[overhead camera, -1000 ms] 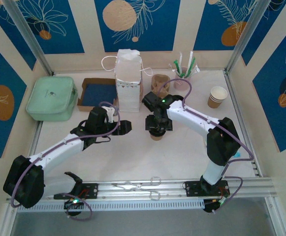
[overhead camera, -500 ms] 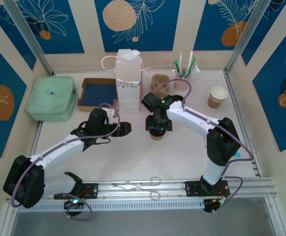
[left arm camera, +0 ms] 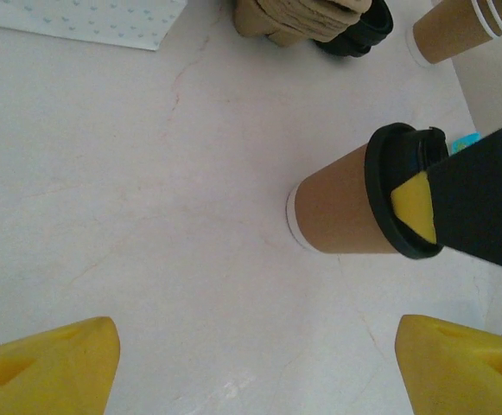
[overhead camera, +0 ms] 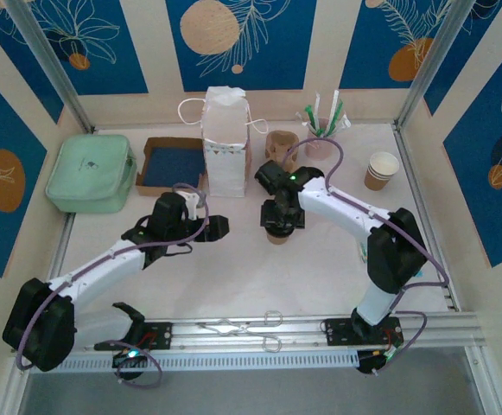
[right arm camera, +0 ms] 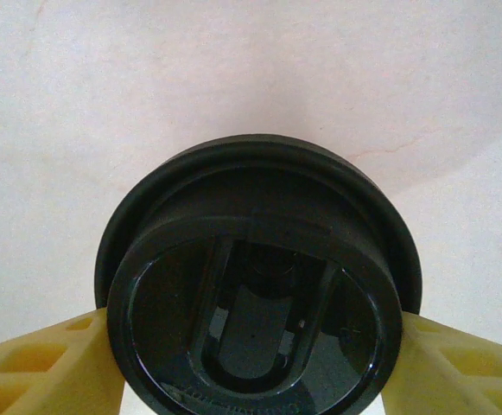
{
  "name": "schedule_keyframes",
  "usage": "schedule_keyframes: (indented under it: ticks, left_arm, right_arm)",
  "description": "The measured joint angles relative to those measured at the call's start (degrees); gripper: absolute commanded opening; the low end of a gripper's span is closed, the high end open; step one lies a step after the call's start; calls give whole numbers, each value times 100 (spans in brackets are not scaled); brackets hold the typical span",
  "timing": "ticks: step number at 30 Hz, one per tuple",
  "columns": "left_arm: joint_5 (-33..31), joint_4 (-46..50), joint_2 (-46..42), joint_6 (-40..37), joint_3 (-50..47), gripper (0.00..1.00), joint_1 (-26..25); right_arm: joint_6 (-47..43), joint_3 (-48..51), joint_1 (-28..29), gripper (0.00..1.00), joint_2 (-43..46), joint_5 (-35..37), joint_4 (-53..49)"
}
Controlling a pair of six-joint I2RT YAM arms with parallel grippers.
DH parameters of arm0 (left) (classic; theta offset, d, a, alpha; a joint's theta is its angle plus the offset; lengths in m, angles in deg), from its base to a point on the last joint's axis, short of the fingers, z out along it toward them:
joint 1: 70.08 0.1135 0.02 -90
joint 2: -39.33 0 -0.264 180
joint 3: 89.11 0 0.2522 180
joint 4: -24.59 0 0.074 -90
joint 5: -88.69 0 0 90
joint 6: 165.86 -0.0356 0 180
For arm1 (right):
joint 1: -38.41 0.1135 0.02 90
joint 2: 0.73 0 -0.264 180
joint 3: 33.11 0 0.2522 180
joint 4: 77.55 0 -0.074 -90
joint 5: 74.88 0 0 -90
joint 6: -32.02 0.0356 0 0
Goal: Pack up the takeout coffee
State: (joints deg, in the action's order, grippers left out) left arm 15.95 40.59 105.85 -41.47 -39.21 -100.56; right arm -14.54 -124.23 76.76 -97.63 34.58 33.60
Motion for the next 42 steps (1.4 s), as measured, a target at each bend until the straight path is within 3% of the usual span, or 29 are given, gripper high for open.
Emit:
schedule_keyframes:
  ticks: [20,42]
  left_arm:
    - [0,-2,-26,-2,-11,83,0]
    - [52,-7,-35,2,-22,83,11]
  right_arm:
    - [-299,1071,-2308,68,933,168,363]
    - [-579,1300,-5049,70,929,708,1150]
